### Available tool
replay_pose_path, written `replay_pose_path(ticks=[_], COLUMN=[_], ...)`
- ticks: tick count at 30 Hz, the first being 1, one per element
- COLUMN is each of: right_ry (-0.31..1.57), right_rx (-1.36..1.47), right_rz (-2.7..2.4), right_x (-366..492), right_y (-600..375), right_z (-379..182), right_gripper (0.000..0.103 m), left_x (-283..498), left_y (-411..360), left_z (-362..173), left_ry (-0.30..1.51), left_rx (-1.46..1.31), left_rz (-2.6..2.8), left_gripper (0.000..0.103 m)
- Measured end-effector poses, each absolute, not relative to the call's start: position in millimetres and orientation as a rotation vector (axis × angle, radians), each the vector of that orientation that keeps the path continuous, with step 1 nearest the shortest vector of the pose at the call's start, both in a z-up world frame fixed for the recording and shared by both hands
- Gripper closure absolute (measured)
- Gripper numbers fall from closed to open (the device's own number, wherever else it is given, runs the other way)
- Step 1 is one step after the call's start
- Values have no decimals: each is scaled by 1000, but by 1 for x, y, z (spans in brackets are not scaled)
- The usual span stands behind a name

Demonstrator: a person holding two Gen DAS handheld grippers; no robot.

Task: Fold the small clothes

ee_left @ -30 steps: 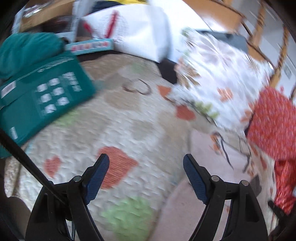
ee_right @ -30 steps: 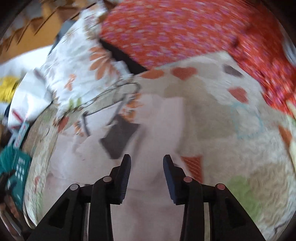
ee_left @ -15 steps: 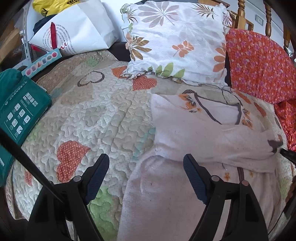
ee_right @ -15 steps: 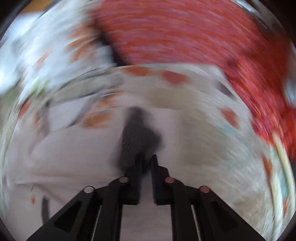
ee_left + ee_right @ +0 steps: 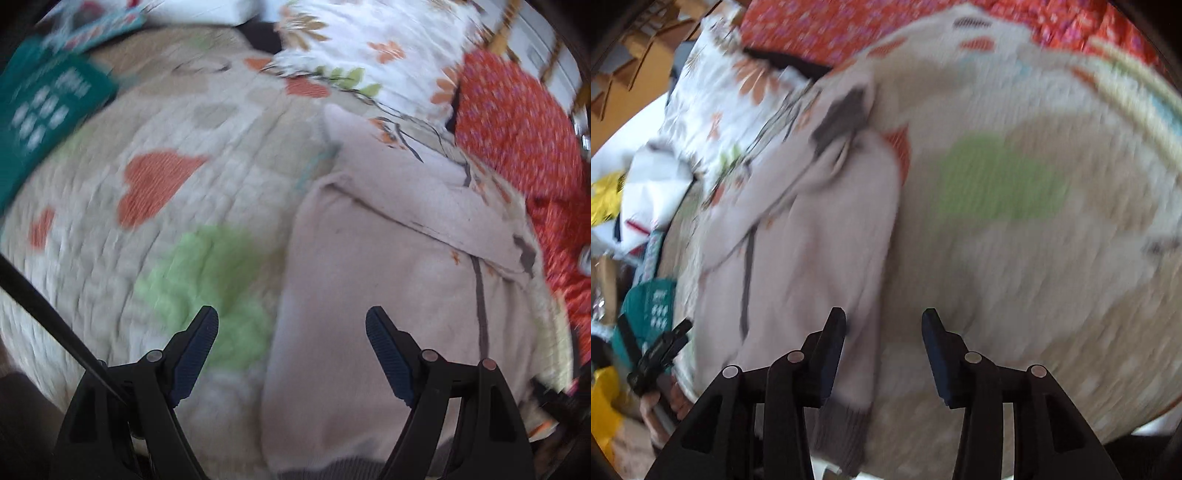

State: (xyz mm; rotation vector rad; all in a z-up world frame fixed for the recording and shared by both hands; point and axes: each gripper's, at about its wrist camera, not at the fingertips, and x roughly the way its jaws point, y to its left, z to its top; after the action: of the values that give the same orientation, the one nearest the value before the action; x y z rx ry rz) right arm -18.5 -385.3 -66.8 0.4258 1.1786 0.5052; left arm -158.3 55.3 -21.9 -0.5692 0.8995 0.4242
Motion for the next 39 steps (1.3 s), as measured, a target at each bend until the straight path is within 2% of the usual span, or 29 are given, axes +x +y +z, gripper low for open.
replay_pose_path(ticks=[5, 12, 14, 15, 16, 18, 21, 23, 26, 27, 28, 29, 30, 33, 34, 35, 36, 38, 39], right_ry=[1140, 1090, 1063, 1050, 1053, 1078, 1105, 1116, 1089, 1078, 1068, 1067, 1068, 1095, 1093, 1070, 1055, 1023, 1011], right_rx=[420, 196, 52, 4, 3, 47, 105, 178, 306, 338, 363, 366, 358, 289, 260, 222, 186, 94, 75], right_rz=[536, 463, 422, 393, 382, 356, 295, 295, 358, 382, 405, 414, 425, 425, 413, 395, 380, 363, 350], right_x=[-45, -70, -79, -83, -85, -83, -86, -86, -88, -91, -93, -93, -94, -96, -98, -102, -105, -111, -115], right_y=[-376, -338, -327, -326, -331, -345, -372, -391, -410, -411, -412, -405, -399, -376, -369, -364, -359, -351, -350], right_z=[-68, -67, -67, -66, -66, -66, -67, -68, -64, -62, -61, -60, -61, -70, -74, -75, -74, -75, -76], right_gripper=[45, 45, 54, 69, 77, 85, 95, 95, 86, 74, 52, 44, 39, 39, 39, 38, 39, 42, 51], left_x=[-200, -212, -212, -212, -212, -217, -225, -228, -228, -228, -228, -226, -224, -221, -221, -221, -219, -216, -215], left_y=[60, 12, -5, -12, -18, -24, -20, -15, -11, -11, -12, -14, -16, -19, -20, -21, -22, -23, -23], left_z=[-42, -55, -60, -61, -63, -64, -66, -69, -71, -70, -70, -70, -70, -70, -69, -69, -70, -72, -71], left_ry=[886, 915, 941, 951, 968, 962, 948, 932, 914, 908, 903, 903, 904, 909, 913, 921, 936, 962, 965], left_rx=[-748, -703, -649, -619, -601, -591, -647, -700, -751, -758, -762, -759, -753, -743, -741, -735, -735, -740, -742], left_rz=[442, 358, 354, 351, 338, 343, 328, 314, 292, 285, 279, 278, 280, 281, 275, 272, 266, 259, 252], left_gripper=[22, 22, 25, 34, 38, 43, 44, 43, 34, 30, 29, 27, 26, 26, 28, 44, 71, 85, 91])
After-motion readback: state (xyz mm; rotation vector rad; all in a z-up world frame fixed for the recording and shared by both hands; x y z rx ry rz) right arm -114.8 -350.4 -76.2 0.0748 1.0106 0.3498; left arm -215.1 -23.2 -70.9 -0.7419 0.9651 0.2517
